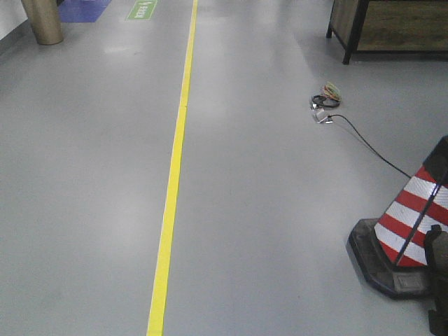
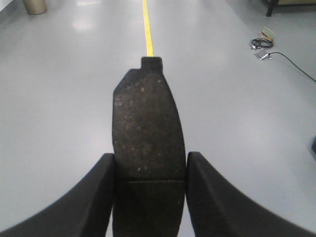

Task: Move and align brake pads A on conveyor
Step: 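Drive past the striped cones toward the dark grey conveyor belt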

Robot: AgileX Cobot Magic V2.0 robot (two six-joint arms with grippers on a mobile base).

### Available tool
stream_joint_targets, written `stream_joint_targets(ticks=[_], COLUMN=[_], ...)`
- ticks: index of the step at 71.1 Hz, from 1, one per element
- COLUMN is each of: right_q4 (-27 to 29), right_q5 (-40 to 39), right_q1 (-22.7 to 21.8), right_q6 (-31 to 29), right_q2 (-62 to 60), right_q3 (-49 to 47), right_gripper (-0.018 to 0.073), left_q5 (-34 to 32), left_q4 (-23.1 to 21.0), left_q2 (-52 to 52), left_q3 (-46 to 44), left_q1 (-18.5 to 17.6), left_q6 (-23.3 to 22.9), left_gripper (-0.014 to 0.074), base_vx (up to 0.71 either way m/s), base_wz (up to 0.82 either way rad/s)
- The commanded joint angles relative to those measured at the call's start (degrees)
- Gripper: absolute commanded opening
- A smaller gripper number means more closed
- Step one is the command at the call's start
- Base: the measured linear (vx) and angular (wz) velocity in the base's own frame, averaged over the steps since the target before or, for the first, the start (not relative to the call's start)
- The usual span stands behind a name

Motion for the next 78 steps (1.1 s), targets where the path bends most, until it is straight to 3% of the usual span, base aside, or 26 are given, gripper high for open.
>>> stream_joint_targets(ticks=[1, 37, 78], right_q4=[0.17, 0.17, 0.17], right_q5=[-4.46, -4.64, -4.51], right_q1=[0.08, 0.08, 0.08], right_q6=[-0.44, -0.44, -0.44], right_q2=[0.03, 0.03, 0.03], right_q3=[-1.80, -1.80, -1.80], right_gripper=[0.0159, 0.0159, 0.0159], left_q5=[-5.54, -5.49, -5.49], left_q4=[-0.21, -0.21, -0.21], left_q2=[-0.02, -0.02, -0.02], left_q3=[-1.60, -1.60, -1.60], left_q1=[-0.37, -0.27, -0.27], left_q6=[0.06, 0.06, 0.06], left_gripper=[0.0097, 0.0097, 0.0097], base_vx=[0.51, 0.44, 0.30], base_wz=[-0.07, -0.24, -0.83])
